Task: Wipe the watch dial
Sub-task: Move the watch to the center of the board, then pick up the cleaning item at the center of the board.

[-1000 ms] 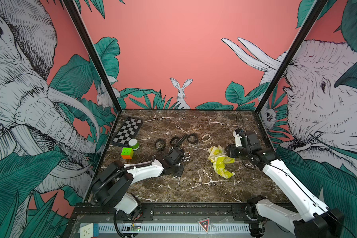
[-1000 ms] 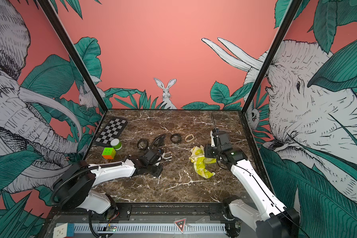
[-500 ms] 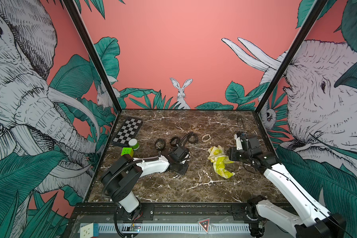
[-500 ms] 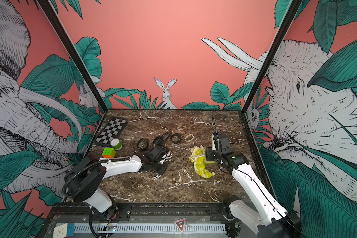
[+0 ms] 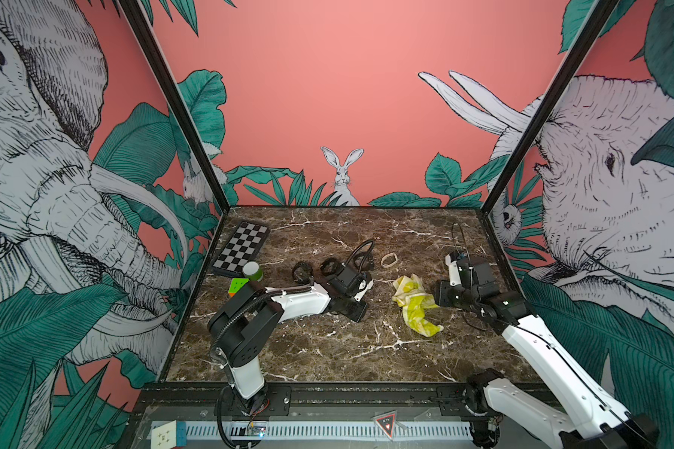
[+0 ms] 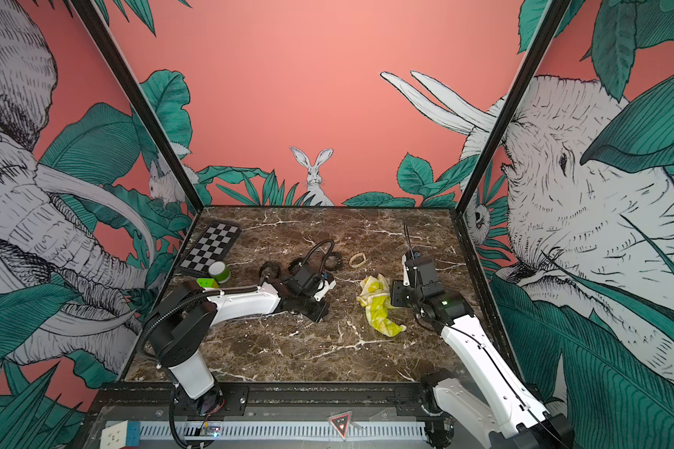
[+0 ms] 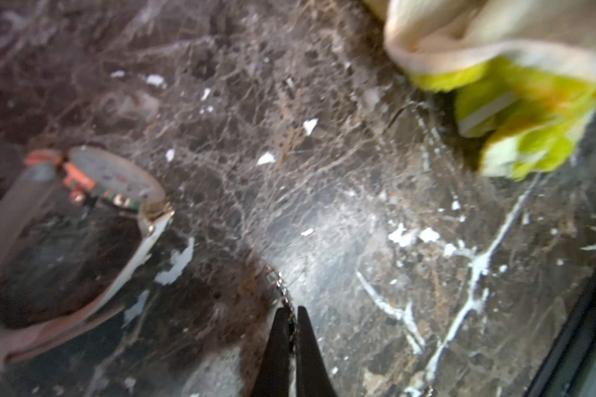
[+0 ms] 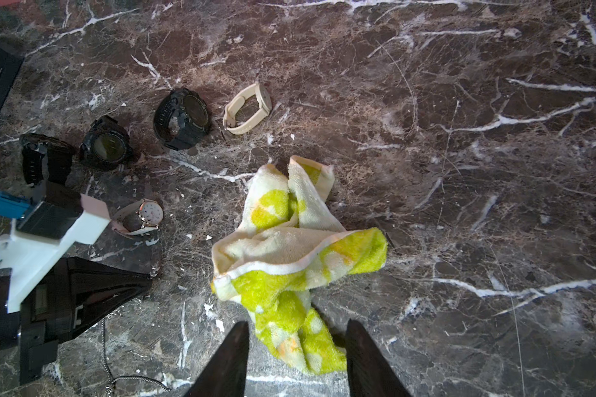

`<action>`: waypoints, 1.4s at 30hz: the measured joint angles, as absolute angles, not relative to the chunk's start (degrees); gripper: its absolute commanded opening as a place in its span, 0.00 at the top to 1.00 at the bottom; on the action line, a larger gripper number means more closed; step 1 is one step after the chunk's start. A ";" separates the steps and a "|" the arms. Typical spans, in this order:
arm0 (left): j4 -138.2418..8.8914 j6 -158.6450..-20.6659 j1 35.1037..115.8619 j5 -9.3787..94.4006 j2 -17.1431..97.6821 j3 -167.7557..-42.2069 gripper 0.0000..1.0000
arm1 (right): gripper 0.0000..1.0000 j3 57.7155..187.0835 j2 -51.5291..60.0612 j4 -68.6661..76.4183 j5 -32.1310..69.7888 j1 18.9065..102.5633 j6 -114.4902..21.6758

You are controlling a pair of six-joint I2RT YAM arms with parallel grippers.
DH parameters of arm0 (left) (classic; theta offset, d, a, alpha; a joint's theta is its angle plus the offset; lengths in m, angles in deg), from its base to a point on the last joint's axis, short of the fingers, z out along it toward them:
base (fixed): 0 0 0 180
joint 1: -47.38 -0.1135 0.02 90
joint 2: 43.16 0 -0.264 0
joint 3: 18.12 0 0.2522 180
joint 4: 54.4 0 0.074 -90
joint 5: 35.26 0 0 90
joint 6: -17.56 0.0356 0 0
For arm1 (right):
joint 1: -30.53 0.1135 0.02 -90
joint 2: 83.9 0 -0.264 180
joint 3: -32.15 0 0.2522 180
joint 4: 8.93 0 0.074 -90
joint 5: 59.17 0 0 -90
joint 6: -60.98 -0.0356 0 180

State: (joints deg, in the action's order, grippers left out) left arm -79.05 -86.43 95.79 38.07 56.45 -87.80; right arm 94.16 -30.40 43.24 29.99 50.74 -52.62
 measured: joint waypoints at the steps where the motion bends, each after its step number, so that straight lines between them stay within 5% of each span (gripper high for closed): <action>1: -78.79 -86.24 95.79 37.35 56.58 -88.21 0.94 | 0.54 94.11 -30.40 43.22 29.99 50.74 -52.66; 10: -77.63 -83.27 95.76 34.58 57.13 -89.94 0.61 | 0.52 92.72 -29.75 43.26 28.83 50.63 -52.86; 29: -76.76 -86.89 95.74 42.14 43.38 -73.72 0.63 | 0.54 92.28 -22.36 39.55 25.66 58.48 -56.09; 42: -77.24 -87.20 95.70 44.94 46.29 -76.37 0.65 | 0.55 90.90 -20.46 36.79 27.67 62.59 -58.69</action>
